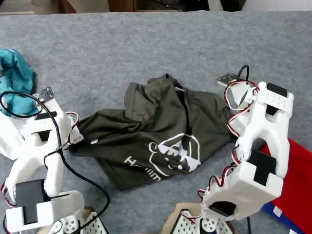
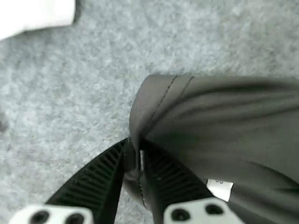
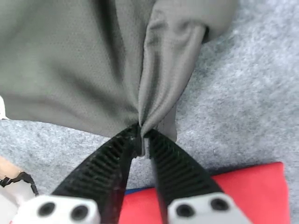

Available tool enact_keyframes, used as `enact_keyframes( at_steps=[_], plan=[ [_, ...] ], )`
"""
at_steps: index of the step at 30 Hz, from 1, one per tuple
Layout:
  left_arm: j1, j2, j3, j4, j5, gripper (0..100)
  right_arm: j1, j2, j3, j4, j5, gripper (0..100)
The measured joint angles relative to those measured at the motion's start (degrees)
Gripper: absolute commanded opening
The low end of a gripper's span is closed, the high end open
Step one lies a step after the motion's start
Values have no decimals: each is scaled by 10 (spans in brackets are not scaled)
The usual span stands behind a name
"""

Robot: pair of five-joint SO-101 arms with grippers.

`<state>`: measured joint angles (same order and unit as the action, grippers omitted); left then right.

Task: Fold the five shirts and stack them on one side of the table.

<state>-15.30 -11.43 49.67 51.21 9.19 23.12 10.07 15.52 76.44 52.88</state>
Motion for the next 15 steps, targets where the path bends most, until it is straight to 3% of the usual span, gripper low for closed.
enact_keyframes(
  at_steps=[2,4,10,15],
  plan=[
    [0,0,-3,3,0,19,0,0,-2,17,0,348],
    [0,0,-18,22,0,19,0,1,-23,35,0,381],
    [0,0,-84,101,-18,19,-5,1,-136,114,-20,335],
    [0,0,-121,138,-33,19,-72,1,-227,144,-78,284]
  ],
)
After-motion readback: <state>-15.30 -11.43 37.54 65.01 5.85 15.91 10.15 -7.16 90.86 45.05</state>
